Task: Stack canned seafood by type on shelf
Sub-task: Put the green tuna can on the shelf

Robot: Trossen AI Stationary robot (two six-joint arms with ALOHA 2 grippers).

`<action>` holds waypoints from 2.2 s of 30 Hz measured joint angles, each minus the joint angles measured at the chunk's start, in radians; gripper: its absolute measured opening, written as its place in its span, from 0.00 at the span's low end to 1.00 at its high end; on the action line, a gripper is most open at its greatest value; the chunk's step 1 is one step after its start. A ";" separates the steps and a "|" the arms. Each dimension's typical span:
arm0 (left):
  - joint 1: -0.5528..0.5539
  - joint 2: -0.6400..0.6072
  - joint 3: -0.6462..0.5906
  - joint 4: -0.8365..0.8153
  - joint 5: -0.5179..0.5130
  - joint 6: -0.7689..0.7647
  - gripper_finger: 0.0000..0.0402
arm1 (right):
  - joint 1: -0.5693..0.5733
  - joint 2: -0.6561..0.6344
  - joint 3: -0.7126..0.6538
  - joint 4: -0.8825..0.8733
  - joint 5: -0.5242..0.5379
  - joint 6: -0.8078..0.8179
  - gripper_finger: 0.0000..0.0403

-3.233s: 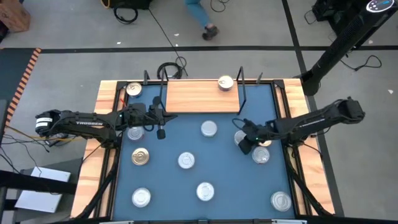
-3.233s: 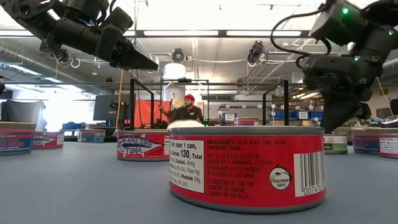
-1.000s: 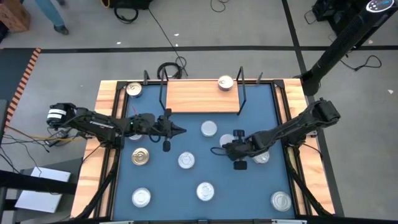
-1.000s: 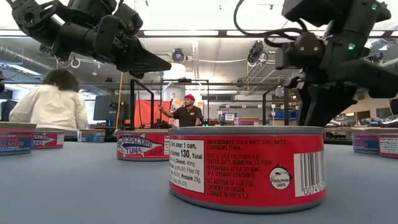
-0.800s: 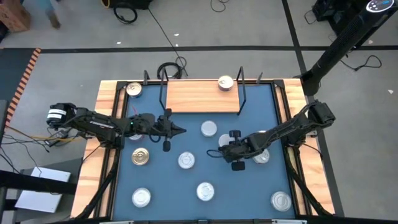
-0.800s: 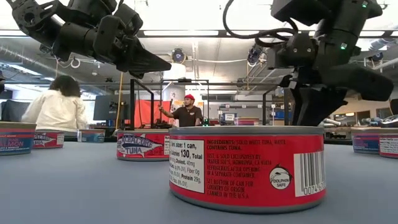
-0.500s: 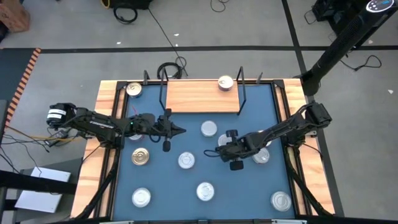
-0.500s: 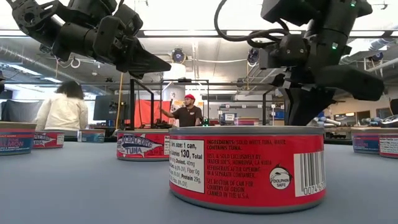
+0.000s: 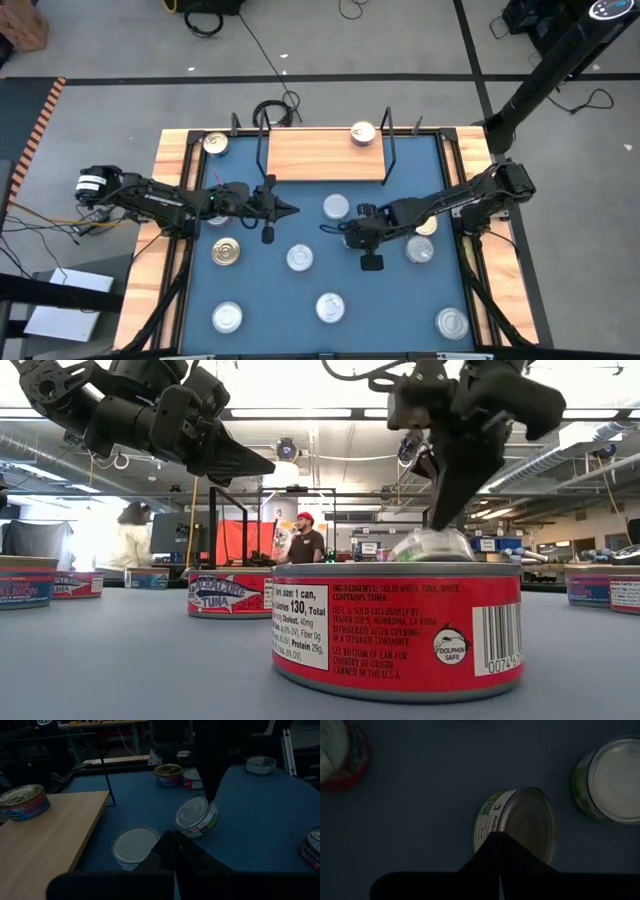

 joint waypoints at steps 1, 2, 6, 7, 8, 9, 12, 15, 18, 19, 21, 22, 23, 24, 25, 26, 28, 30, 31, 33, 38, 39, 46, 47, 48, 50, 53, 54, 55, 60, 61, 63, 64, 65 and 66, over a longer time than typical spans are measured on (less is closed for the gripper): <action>0.000 0.000 0.000 -0.001 0.000 0.001 0.00 | -0.004 0.000 0.007 -0.001 -0.013 0.008 0.01; 0.000 0.000 0.000 -0.003 0.000 0.005 0.00 | -0.008 0.000 0.013 -0.002 -0.029 0.021 0.01; 0.000 0.000 0.000 -0.003 0.000 0.016 0.00 | -0.033 0.000 0.027 0.031 -0.117 0.127 0.01; 0.000 0.000 0.000 -0.003 0.000 0.016 0.00 | -0.039 0.000 0.027 0.042 -0.146 0.166 0.01; 0.000 0.000 0.000 -0.004 0.000 0.016 0.00 | -0.045 0.000 0.027 0.052 -0.170 0.201 0.01; 0.000 0.000 0.000 -0.003 0.000 0.016 0.00 | -0.049 0.000 0.026 0.068 -0.191 0.223 0.01; 0.000 0.000 0.000 -0.003 0.000 0.016 0.00 | -0.057 0.000 0.027 0.097 -0.215 0.279 0.01; 0.000 0.000 0.000 -0.003 0.000 0.015 0.00 | -0.074 0.000 0.027 0.092 -0.226 0.324 0.01; 0.000 0.000 0.000 -0.003 0.000 0.014 0.00 | -0.092 0.000 0.027 0.076 -0.221 0.315 0.01; 0.000 0.000 0.000 -0.003 0.000 0.012 0.00 | -0.095 0.000 0.027 0.073 -0.219 0.294 0.01; 0.000 0.000 0.000 -0.007 0.000 0.010 0.00 | -0.091 -0.001 0.027 0.071 -0.222 0.239 0.01; 0.000 0.000 0.000 -0.010 0.000 0.010 0.00 | -0.082 -0.001 0.027 0.067 -0.215 0.219 0.02; 0.000 0.000 0.000 -0.015 0.000 0.010 0.00 | -0.072 0.002 0.027 0.062 -0.201 0.206 0.03; 0.000 0.000 0.000 -0.018 0.000 0.010 0.00 | -0.061 0.006 0.027 0.060 -0.184 0.201 0.04; 0.000 0.000 0.000 -0.021 0.000 0.010 0.00 | -0.051 0.014 0.027 0.058 -0.159 0.200 0.06; 0.000 0.000 0.000 -0.023 0.000 0.010 0.00 | -0.044 0.024 0.027 0.055 -0.136 0.208 0.08; 0.000 0.000 0.000 -0.023 0.000 0.009 0.00 | -0.036 0.052 0.027 0.049 -0.118 0.233 0.12; 0.000 0.000 0.000 -0.024 0.000 0.009 0.00 | -0.036 0.082 0.027 0.049 -0.117 0.241 0.14; 0.000 0.000 0.000 -0.024 0.000 0.007 0.00 | -0.037 0.099 0.027 0.050 -0.117 0.242 0.15; 0.000 0.000 0.000 -0.024 0.000 -0.001 0.00 | -0.039 0.133 0.027 0.058 -0.132 0.251 0.16; -0.001 0.000 0.000 -0.027 0.000 -0.004 0.00 | -0.046 0.178 0.029 0.077 -0.156 0.268 0.13; -0.001 0.000 0.000 -0.026 0.000 -0.004 0.00 | -0.049 0.179 0.031 0.078 -0.158 0.271 0.11; -0.003 0.000 0.000 -0.026 0.000 -0.004 0.00 | -0.076 0.174 0.030 0.066 -0.167 0.323 0.02; -0.003 0.000 0.000 -0.026 0.000 -0.004 0.00 | -0.085 0.174 0.030 0.057 -0.181 0.342 0.02; -0.003 0.000 0.000 -0.026 0.000 -0.004 0.00 | -0.094 0.175 0.030 0.048 -0.194 0.357 0.02; -0.003 0.000 0.000 -0.027 0.000 -0.004 0.00 | -0.106 0.177 0.030 0.036 -0.206 0.371 0.01; -0.003 0.000 0.000 -0.030 0.000 -0.005 0.00 | -0.120 0.179 0.029 0.019 -0.200 0.380 0.01; -0.004 0.000 0.000 -0.032 0.000 -0.005 0.00 | -0.125 0.180 0.028 0.011 -0.198 0.385 0.01; -0.004 0.000 0.000 -0.033 0.000 -0.005 0.00 | -0.130 0.182 0.026 0.000 -0.198 0.387 0.01; -0.004 0.000 0.000 -0.036 0.000 -0.005 0.00 | -0.145 0.184 0.015 -0.002 -0.203 0.380 0.01; -0.004 0.000 0.000 -0.038 0.000 -0.005 0.00 | -0.147 0.183 0.010 -0.001 -0.204 0.381 0.01; -0.004 0.000 0.000 -0.038 0.000 -0.005 0.00 | -0.148 0.185 -0.002 -0.007 -0.205 0.375 0.01; -0.004 0.000 0.000 -0.039 0.000 -0.005 0.00 | -0.148 0.185 -0.005 -0.003 -0.205 0.372 0.01; -0.004 0.000 0.000 -0.040 0.000 -0.005 0.00 | -0.148 0.185 -0.007 0.002 -0.205 0.369 0.01; -0.004 0.000 0.000 -0.042 0.000 -0.005 0.00 | -0.148 0.185 -0.008 0.002 -0.205 0.366 0.01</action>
